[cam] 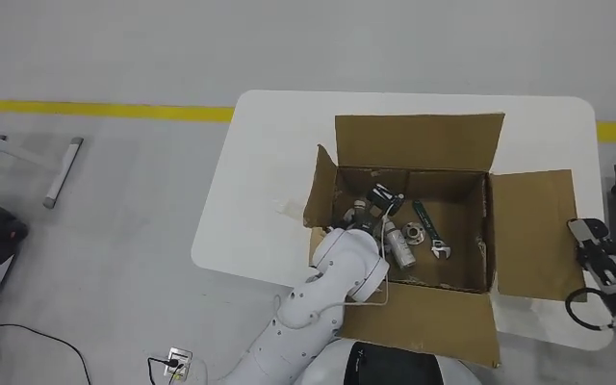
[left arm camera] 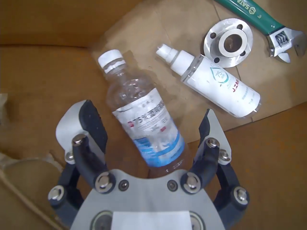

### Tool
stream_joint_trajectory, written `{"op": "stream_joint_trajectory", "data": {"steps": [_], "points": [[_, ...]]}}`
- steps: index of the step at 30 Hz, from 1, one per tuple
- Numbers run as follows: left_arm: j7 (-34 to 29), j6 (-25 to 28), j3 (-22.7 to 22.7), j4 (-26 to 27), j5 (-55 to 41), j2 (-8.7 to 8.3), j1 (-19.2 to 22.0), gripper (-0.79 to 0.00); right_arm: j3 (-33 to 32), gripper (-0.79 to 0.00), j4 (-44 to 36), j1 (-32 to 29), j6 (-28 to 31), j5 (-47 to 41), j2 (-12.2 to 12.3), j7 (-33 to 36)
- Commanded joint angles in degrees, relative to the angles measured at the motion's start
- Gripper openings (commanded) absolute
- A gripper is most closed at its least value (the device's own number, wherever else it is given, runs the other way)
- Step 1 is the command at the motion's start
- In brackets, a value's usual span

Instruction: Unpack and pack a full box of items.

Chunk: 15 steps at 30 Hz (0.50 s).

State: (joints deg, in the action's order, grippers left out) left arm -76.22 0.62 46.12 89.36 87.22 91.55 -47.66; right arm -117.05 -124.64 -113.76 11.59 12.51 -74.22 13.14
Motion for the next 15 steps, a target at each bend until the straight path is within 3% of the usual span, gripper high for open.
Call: {"op": "stream_joint_trajectory", "data": {"steps": [1,6,10,13,14,15], "points": [[0.0,0.2,-0.2,-1.2,0.2,0.17,0.3,0.000,0.1,-0.785,0.0,0.2,-0.1,0.0,0.0,-0.1],[0.8,0.0,-0.1,-3.8,0.6,0.54,0.6,-0.012,0.5,-0.785,0.1,0.6,-0.3,0.4,-0.1,0.0],[1.3,0.1,0.3,-5.4,0.9,0.75,0.8,-0.277,0.8,-0.785,0.3,0.8,-0.4,0.9,-0.1,0.2],[1.4,0.2,0.4,-5.6,1.0,0.93,0.9,-0.610,1.1,-0.785,0.5,1.1,-0.5,1.1,-0.1,0.2],[1.5,0.3,0.4,-5.6,1.1,0.98,0.9,-0.785,1.2,-0.785,0.5,1.2,-0.5,1.2,-0.1,0.2],[1.7,0.4,0.4,-5.6,1.1,1.02,0.9,-0.785,1.2,-0.785,0.6,1.3,-0.6,1.4,-0.1,0.2]]}}
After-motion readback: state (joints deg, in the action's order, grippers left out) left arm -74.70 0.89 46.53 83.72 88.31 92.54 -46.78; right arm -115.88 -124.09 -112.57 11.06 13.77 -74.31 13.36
